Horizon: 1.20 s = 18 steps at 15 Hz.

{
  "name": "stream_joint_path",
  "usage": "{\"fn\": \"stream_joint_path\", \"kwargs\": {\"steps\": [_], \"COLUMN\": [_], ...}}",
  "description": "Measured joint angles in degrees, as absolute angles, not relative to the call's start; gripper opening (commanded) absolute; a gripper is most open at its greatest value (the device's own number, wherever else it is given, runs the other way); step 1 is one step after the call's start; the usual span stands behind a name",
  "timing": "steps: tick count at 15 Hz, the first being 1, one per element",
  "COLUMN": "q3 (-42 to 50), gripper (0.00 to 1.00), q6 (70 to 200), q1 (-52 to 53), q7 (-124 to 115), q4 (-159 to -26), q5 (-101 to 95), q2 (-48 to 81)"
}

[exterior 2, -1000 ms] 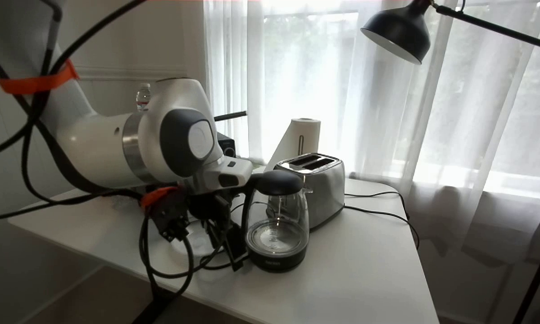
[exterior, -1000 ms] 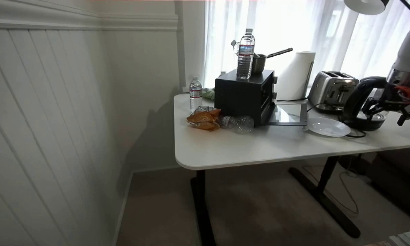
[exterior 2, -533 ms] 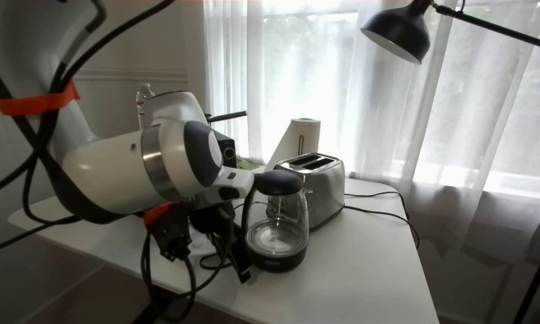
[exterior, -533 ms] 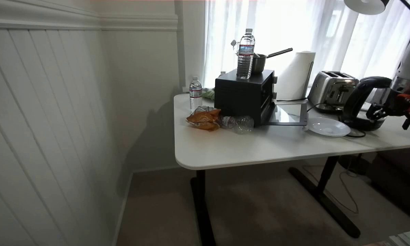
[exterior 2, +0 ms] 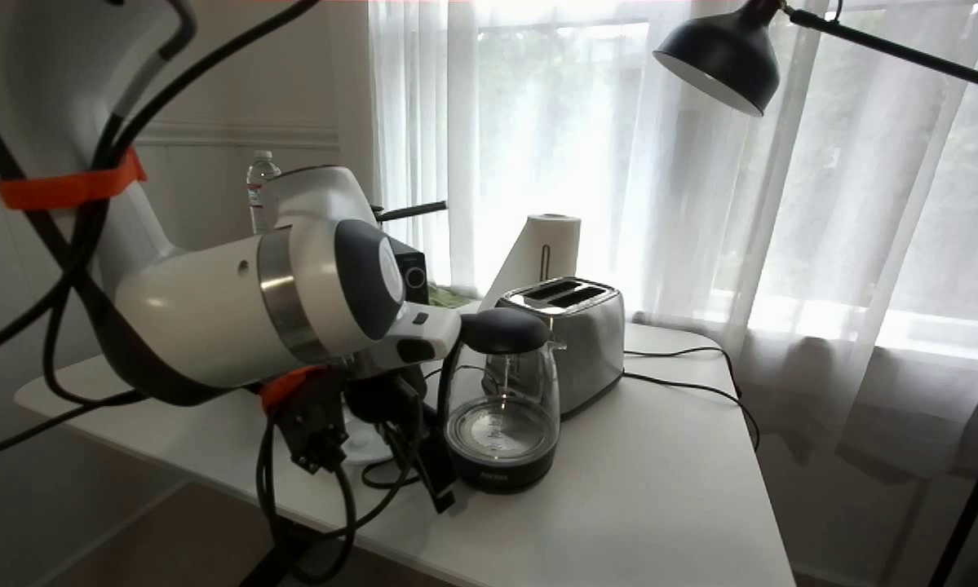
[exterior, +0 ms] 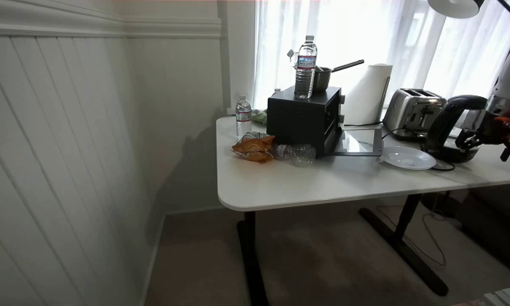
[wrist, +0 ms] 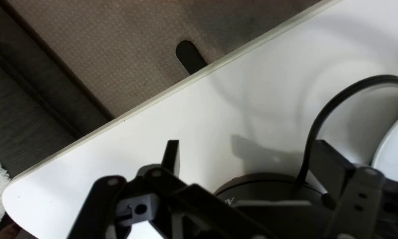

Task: Move the kettle forward a bit

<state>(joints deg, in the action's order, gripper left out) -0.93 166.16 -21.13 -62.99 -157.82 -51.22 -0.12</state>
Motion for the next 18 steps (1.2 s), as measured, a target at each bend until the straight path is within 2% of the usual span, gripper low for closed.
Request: {"fn": "stream_joint_path", "kwargs": {"steps": [5, 18], "q3": [-0.71, 1.30], "gripper": [1.00, 1.00], "q6": [168.23, 170.58], "q1": [-21.13, -20.96], "q7": [-65.94, -86.82], "q4": [-155.60, -149.20], "q5": [-53.27, -73.53], "q2": [1.69, 8.21]}}
